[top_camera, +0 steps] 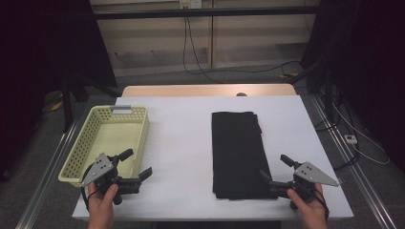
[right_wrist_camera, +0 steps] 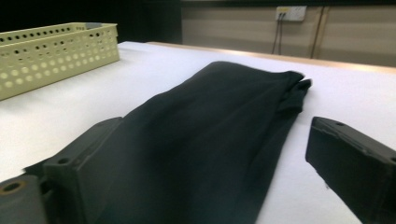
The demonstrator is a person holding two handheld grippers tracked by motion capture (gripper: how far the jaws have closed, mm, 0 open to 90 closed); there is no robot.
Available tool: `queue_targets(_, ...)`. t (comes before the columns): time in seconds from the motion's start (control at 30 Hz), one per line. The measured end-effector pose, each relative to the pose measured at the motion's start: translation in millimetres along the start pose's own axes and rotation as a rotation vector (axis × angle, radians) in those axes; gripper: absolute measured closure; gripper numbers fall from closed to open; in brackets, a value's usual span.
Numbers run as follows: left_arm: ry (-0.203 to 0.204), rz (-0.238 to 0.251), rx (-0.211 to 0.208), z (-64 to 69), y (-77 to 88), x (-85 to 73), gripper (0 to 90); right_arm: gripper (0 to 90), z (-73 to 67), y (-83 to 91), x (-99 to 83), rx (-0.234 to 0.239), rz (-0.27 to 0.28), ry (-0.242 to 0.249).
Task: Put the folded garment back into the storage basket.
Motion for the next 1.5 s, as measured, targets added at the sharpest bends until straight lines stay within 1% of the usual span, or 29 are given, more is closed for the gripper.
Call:
queue_targets(0.1, 0.025, 0.016, -0.013, 1.0, -0.1, 1.1, 2.9, 6.1, -2.1, -1.8, 2.2, 0.015, 0.003, 0.015)
queue_targets(0.13, 0.024, 0.013, -0.013, 0.5, 0.2, 1.1, 2.9, 6.0, -6.1, -2.7, 4.0, 0.044, 0.004, 0.031)
queue_targets(0.23, 0.040, 0.020, -0.001, -3.1, 0.5, 3.7, 2.9, 6.2, -13.8, -5.3, 5.9, 0.082, 0.003, 0.059)
queue_targets(0.33, 0.035, 0.015, 0.008, -4.5, -0.4, 6.1, 2.9, 8.5, -22.1, -9.5, 2.8, 0.128, -0.032, 0.057)
queue_targets(0.37, 0.035, 0.015, 0.008, -4.5, -0.4, 6.1, 2.9, 8.5, -22.1, -9.5, 2.8, 0.128, -0.032, 0.057)
queue_targets(0.4, 0.026, 0.011, 0.011, -4.5, -0.7, 6.9, 2.9, 12.3, -26.1, -10.7, 0.9, 0.150, -0.053, 0.058)
queue_targets(0.43, 0.022, 0.002, 0.012, -3.4, -1.7, 7.9, 2.9, 14.3, -34.5, -12.0, -2.5, 0.199, -0.087, 0.082)
queue_targets(0.47, 0.017, -0.007, 0.015, -3.0, -2.2, 7.9, 2.9, 14.9, -38.5, -12.8, -3.6, 0.216, -0.103, 0.088)
queue_targets(0.53, 0.015, -0.015, 0.011, -0.4, -4.9, 8.7, 2.9, 22.1, -47.1, -14.0, -7.8, 0.267, -0.148, 0.094)
queue_targets(0.57, 0.015, -0.015, 0.011, -0.4, -4.9, 8.7, 2.9, 22.1, -47.1, -14.0, -7.8, 0.267, -0.148, 0.094)
queue_targets(0.6, 0.005, -0.024, 0.009, 0.6, -6.2, 9.2, 2.9, 22.9, -49.7, -15.0, -10.4, 0.283, -0.166, 0.098)
queue_targets(0.63, 0.005, -0.025, 0.011, 1.8, -7.8, 10.4, 2.9, 27.6, -53.2, -16.5, -17.5, 0.304, -0.210, 0.108)
queue_targets(0.67, 0.008, -0.024, 0.000, 5.6, -12.0, 13.5, 2.9, 32.2, -55.0, -16.2, -21.0, 0.320, -0.228, 0.123)
queue_targets(0.7, 0.008, -0.024, 0.000, 5.6, -12.0, 13.5, 2.9, 31.8, -56.5, -15.6, -24.2, 0.330, -0.245, 0.139)
queue_targets(0.73, 0.000, -0.041, -0.006, 9.1, -17.3, 15.2, 2.9, 31.1, -57.9, -14.7, -26.9, 0.335, -0.261, 0.151)
queue_targets(0.77, 0.000, -0.041, -0.006, 9.1, -17.3, 15.2, 2.9, 31.1, -57.9, -14.7, -26.9, 0.335, -0.261, 0.151)
queue_targets(0.8, -0.001, -0.053, -0.006, 10.8, -20.2, 15.8, 2.9, 32.9, -60.3, -13.9, -30.0, 0.343, -0.273, 0.173)
queue_targets(0.83, -0.004, -0.064, -0.012, 12.7, -23.2, 16.5, 2.9, 32.9, -60.3, -13.9, -30.0, 0.343, -0.273, 0.173)
queue_targets(0.9, -0.015, -0.079, -0.028, 17.1, -29.9, 18.6, 2.9, 33.5, -63.7, -13.8, -35.2, 0.357, -0.299, 0.215)
queue_targets(1.0, -0.014, -0.079, -0.055, 22.6, -40.3, 23.6, 2.9, 35.7, -67.7, -12.8, -37.3, 0.384, -0.309, 0.230)
queue_targets(1.07, -0.011, -0.083, -0.066, 24.3, -45.2, 25.5, 3.0, 36.6, -70.7, -13.1, -37.7, 0.391, -0.314, 0.236)
queue_targets(1.1, -0.009, -0.088, -0.070, 25.4, -48.7, 26.2, 3.0, 37.7, -76.0, -13.6, -38.7, 0.415, -0.319, 0.242)
queue_targets(1.13, -0.010, -0.096, -0.071, 25.7, -50.5, 26.0, 3.0, 37.7, -76.0, -13.6, -38.7, 0.415, -0.319, 0.242)
queue_targets(1.2, -0.011, -0.111, -0.078, 26.5, -54.7, 25.5, 3.0, 40.0, -81.9, -13.3, -42.7, 0.445, -0.340, 0.267)
queue_targets(1.23, -0.010, -0.111, -0.083, 26.9, -56.4, 25.9, 3.0, 40.4, -83.2, -12.8, -42.2, 0.447, -0.337, 0.271)
queue_targets(1.33, -0.006, -0.119, -0.080, 25.5, -60.2, 25.2, 3.0, 42.9, -87.2, -9.3, -39.8, 0.480, -0.325, 0.263)
queue_targets(1.4, 0.002, -0.128, -0.078, 24.3, -63.0, 23.4, 3.0, 43.2, -89.3, -8.0, -43.1, 0.485, -0.341, 0.272)
queue_targets(1.47, 0.008, -0.132, -0.076, 23.6, -65.8, 22.4, 3.0, 43.1, -92.6, -7.8, -48.3, 0.498, -0.364, 0.312)
queue_targets(1.5, 0.009, -0.136, -0.076, 23.5, -67.3, 22.1, 3.0, 43.0, -94.3, -8.3, -49.5, 0.495, -0.373, 0.345)
Point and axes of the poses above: each handheld gripper's, and its own axes: y roughly backward along the jaws, x roughly out of its top, z roughly to its right, the point moved 10 cm from there along -y, roughly forward along the jaws, and after that the axes turned 8 degrees about -x, right-handed, at the moved point
